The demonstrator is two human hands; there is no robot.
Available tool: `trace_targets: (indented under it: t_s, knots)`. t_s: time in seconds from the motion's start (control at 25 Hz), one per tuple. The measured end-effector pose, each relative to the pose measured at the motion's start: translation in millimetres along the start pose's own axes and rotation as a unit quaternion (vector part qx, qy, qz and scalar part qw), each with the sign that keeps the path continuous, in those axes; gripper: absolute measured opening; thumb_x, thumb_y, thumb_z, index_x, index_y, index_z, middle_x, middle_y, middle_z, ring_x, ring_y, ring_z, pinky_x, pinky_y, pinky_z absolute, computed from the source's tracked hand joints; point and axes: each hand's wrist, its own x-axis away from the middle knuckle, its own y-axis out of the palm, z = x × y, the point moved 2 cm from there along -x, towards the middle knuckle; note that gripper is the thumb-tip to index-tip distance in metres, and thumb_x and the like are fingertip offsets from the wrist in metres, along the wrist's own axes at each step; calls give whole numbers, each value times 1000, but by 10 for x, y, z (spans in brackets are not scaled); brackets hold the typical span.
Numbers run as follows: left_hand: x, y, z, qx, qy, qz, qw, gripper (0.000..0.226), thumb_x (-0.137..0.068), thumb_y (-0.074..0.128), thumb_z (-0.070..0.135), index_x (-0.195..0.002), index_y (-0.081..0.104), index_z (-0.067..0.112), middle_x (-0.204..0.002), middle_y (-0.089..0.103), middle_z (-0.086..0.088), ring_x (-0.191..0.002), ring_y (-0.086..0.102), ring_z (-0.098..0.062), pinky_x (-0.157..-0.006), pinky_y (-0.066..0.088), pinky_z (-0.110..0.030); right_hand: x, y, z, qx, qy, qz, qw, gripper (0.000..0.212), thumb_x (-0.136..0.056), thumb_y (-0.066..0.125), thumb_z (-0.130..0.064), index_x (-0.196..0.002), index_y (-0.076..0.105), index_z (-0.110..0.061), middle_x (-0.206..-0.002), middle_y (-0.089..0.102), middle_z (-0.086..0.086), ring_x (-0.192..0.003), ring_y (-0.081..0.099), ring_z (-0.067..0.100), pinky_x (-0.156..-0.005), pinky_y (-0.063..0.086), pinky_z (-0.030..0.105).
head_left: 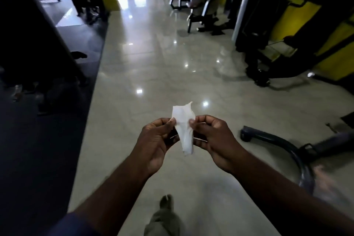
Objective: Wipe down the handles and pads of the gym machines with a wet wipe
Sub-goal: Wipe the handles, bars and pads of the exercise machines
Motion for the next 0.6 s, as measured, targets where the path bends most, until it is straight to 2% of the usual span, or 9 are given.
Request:
trace_targets:
  t_s: [0.08,0.2,0.28,0.32,0.36,0.44,0.52,0.6]
  knots:
    - [-838,164,54,-1,-16,-21,1000,16,-102,59,11,-108,64,-3,-111,74,-24,-98,74,-31,-86,62,-38,-711,-255,-121,-31,35,29,998,16,-102,61,-14,-110,65,-2,-109,73,21,-97,72,29,-93,58,47]
    - [-1953,492,313,-52,-39,-67,996,17,-104,57,15,-106,64,-1,-108,74,-23,-95,73,-29,-86,60,-39,-1632,-515,-500,-61,57,74,994,38,-104,55,-30,-121,66,2,-115,73,22,-101,72,33,-100,54,52]
    - [-2667,882,580,-111,-43,-122,985,17,-105,57,15,-103,65,0,-103,75,-21,-92,74,-29,-84,61,-38,-2224,-710,-893,-16,42,96,994,46,-94,72,-40,-119,66,-1,-114,75,19,-98,76,32,-92,61,48]
    - [-3001,1118,706,-138,-46,-145,979,17,-105,57,15,-101,66,1,-101,75,-20,-91,75,-29,-81,61,-38,-2497,-846,-1097,8,28,122,992,48,-86,82,-35,-115,65,-1,-114,76,20,-96,77,31,-87,63,46]
    - [-3331,1371,831,-162,-45,-164,972,17,-105,57,15,-98,66,3,-99,76,-19,-89,75,-29,-77,61,-37,-2770,-1016,-1283,17,15,147,989,47,-82,87,-27,-112,64,0,-112,76,21,-94,78,30,-83,64,44]
    - [-3998,1879,1029,-206,-25,-193,959,17,-105,58,14,-93,66,5,-96,76,-18,-89,76,-30,-74,60,-36,-3292,-1389,-1590,-21,-4,173,985,31,-88,81,-17,-108,65,1,-110,76,22,-95,77,31,-81,64,42]
    - [-4700,2321,1105,-233,-9,-204,951,17,-105,58,13,-91,65,6,-93,76,-17,-86,76,-30,-74,60,-38,-3811,-1801,-1824,-81,-25,176,981,18,-97,69,-16,-107,66,-1,-111,76,22,-98,76,34,-87,62,45]
    - [-5395,2717,1118,-249,2,-210,946,16,-104,59,13,-91,65,6,-92,76,-17,-81,74,-27,-73,61,-39,-4349,-2200,-2030,-119,-36,193,973,15,-101,61,-17,-106,66,-3,-113,75,22,-99,74,35,-90,59,48]
